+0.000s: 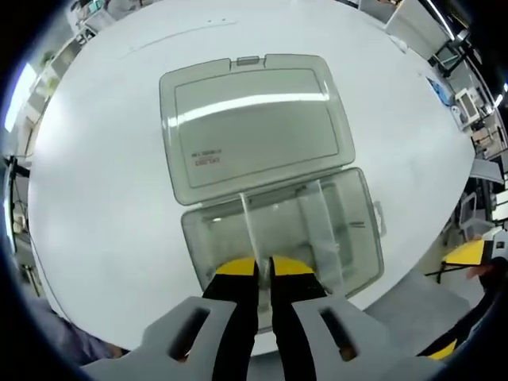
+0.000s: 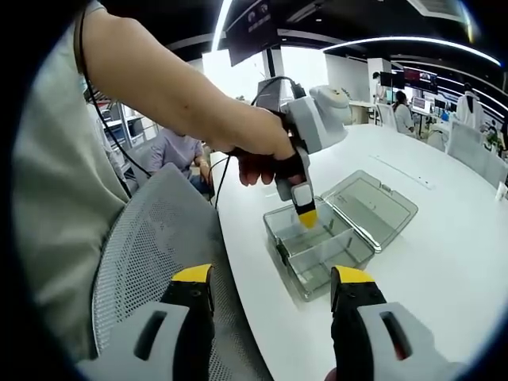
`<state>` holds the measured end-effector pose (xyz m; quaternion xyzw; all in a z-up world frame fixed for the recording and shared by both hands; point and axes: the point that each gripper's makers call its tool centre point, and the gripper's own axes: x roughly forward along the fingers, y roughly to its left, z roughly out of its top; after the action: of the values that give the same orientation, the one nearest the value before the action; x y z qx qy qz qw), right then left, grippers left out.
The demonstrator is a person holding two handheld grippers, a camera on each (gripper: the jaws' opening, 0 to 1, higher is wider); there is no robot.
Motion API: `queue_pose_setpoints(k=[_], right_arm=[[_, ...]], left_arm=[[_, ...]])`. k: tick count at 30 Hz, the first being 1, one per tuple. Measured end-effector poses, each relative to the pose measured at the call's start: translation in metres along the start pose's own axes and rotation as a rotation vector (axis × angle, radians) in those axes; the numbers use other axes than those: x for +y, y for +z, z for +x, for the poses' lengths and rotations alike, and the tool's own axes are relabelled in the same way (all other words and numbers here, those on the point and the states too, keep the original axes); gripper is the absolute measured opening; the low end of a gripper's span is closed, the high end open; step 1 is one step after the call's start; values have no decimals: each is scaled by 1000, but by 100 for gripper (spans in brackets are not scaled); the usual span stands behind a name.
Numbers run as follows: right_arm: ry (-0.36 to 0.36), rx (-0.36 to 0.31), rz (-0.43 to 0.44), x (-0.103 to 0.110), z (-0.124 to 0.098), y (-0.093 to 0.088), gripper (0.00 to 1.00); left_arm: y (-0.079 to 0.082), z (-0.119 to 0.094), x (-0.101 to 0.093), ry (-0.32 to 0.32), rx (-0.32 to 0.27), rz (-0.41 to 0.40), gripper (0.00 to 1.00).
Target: Insert the divider into the dual guide fixture by aligning both edges with the guide slots and pushing it downward to the bottom, including one-sided entry, uneven engagement, binding, and posture correction.
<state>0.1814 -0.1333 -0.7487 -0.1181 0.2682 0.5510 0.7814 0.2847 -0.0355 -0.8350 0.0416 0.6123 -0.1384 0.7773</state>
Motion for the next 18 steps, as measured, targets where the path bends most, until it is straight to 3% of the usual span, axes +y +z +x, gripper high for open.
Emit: queue_pose_setpoints(k=[18], right_arm=[[-1, 1, 4, 1, 0, -2, 56]], left_arm=[[-2, 3, -1, 11, 11, -10, 2]])
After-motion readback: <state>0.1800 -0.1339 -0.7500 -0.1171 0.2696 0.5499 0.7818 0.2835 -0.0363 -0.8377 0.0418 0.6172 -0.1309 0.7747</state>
